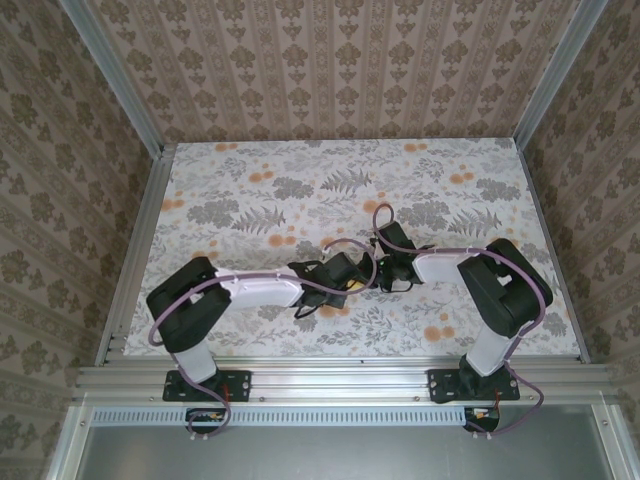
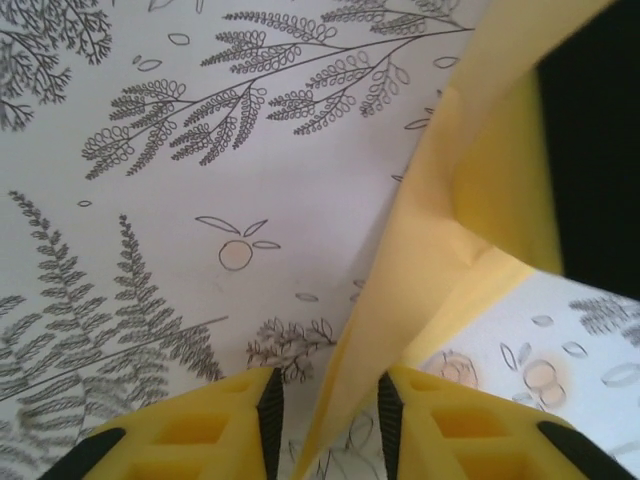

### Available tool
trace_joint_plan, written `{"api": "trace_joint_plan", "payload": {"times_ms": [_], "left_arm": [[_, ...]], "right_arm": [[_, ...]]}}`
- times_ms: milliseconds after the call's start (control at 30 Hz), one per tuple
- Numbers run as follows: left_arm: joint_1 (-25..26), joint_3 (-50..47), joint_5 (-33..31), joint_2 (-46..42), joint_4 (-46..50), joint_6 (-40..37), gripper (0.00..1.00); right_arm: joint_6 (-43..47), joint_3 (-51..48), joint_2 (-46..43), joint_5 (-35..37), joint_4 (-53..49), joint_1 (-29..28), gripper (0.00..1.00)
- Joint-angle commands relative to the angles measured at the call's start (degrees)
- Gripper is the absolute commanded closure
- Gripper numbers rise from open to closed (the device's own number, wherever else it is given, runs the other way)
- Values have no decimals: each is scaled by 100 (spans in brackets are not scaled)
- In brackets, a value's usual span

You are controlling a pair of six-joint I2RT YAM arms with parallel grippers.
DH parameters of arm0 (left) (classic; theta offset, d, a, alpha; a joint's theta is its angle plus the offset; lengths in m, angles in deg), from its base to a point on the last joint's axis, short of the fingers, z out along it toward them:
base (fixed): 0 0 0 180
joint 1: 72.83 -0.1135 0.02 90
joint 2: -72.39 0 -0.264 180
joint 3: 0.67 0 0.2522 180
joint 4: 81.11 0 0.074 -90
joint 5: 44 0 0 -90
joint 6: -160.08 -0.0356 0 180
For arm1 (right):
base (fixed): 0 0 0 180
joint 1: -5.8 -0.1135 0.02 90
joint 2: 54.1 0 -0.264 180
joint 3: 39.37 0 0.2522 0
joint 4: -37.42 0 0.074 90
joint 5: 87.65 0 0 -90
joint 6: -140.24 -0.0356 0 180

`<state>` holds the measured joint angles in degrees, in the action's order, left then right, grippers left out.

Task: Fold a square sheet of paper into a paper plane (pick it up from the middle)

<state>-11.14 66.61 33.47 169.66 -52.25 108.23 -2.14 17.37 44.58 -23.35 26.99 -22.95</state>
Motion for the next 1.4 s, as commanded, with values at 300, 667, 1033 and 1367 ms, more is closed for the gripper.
{"api": "trace_joint_plan", "payload": {"times_ms": [300, 667, 1033, 1367], "left_arm": [[-757, -862, 1122, -1381, -742, 295, 56], [-1361, -1451, 1999, -1061, -1671, 890, 66], [-1416, -1329, 2287, -525, -1804, 949, 80], [-1397, -1276, 2353, -345, -1861, 894, 82]], "right_arm": [[1443, 105, 640, -754, 84, 1, 95], [2251, 648, 1041, -1717, 83, 42, 95], [2241, 589, 1110, -1799, 222, 133, 94], [2140, 519, 1131, -1782, 317, 186, 91]]}}
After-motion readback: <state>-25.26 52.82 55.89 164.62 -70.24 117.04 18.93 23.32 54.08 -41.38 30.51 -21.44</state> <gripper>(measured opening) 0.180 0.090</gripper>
